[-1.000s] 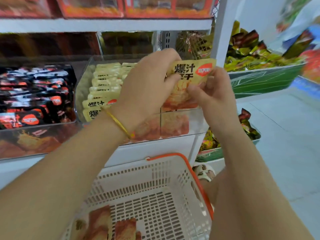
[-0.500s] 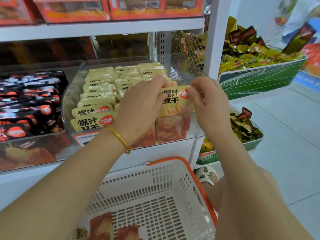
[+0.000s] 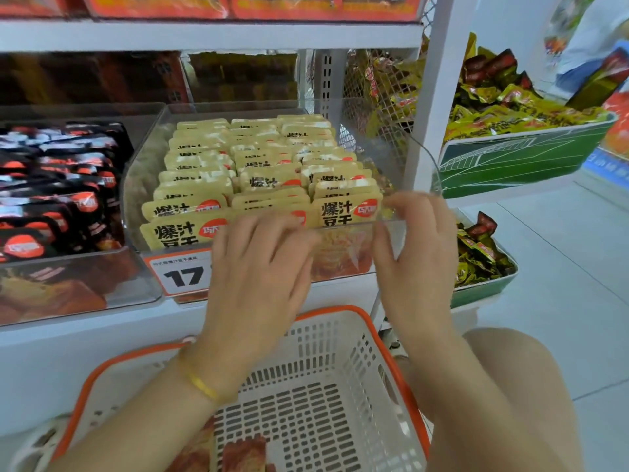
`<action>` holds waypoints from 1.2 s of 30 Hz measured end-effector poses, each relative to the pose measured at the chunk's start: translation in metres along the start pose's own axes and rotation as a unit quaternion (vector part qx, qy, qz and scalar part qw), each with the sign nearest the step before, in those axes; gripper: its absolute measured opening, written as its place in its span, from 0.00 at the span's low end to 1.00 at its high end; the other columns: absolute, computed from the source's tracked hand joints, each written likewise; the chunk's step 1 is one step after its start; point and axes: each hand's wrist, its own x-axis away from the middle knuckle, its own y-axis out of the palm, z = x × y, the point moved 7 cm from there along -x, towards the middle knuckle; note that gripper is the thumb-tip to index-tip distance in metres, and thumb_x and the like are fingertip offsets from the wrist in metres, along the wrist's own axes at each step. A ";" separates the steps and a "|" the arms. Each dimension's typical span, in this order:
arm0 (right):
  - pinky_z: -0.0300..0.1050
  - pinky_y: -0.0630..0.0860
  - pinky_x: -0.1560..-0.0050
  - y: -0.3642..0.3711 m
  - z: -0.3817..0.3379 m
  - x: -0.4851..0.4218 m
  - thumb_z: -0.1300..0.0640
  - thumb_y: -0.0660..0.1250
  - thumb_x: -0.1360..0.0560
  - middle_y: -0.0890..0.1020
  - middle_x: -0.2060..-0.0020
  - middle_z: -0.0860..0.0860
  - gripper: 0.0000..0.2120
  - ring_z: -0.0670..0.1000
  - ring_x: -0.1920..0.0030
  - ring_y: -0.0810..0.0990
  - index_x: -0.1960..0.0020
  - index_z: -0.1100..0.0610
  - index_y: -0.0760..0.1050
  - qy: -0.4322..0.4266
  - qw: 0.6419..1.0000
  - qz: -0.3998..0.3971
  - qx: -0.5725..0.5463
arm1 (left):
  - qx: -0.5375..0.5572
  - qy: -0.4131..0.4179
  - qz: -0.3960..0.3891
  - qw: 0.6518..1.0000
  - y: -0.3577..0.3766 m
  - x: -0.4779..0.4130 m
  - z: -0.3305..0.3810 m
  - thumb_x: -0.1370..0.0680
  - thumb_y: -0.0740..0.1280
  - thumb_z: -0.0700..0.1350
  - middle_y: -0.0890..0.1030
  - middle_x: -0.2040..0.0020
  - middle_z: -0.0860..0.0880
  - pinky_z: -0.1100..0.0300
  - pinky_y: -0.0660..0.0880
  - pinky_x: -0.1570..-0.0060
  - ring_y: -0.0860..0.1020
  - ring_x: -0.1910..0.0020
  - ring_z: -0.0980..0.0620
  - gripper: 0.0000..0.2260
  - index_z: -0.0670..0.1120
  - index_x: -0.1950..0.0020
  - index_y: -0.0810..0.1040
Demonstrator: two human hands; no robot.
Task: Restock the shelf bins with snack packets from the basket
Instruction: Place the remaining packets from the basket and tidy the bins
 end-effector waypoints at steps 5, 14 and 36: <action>0.49 0.75 0.57 0.094 -0.027 0.098 0.58 0.60 0.22 0.76 0.50 0.50 0.08 0.52 0.53 0.76 0.44 0.55 0.72 0.054 0.913 -0.399 -0.058 | 0.002 -0.063 -0.294 0.954 0.057 0.135 -0.057 0.32 0.71 0.40 0.78 0.53 0.51 0.52 0.72 0.56 0.71 0.49 0.48 0.08 0.48 0.54 0.80; 0.54 0.72 0.42 0.232 -0.002 0.355 0.61 0.64 0.24 0.68 0.34 0.56 0.25 0.58 0.34 0.68 0.29 0.56 0.61 -0.080 0.621 -0.771 0.117 | -0.073 -0.218 -0.594 0.770 0.092 0.276 -0.121 0.22 0.60 0.41 0.73 0.42 0.46 0.53 0.69 0.43 0.68 0.38 0.44 0.11 0.47 0.42 0.74; 0.54 0.81 0.56 0.197 -0.013 0.284 0.61 0.56 0.21 0.79 0.60 0.57 0.09 0.58 0.59 0.80 0.49 0.61 0.74 0.596 0.564 -0.531 -0.212 | 0.122 -0.241 -0.604 0.750 0.107 0.255 -0.072 0.26 0.69 0.48 0.71 0.41 0.46 0.52 0.72 0.44 0.72 0.42 0.46 0.23 0.45 0.35 0.66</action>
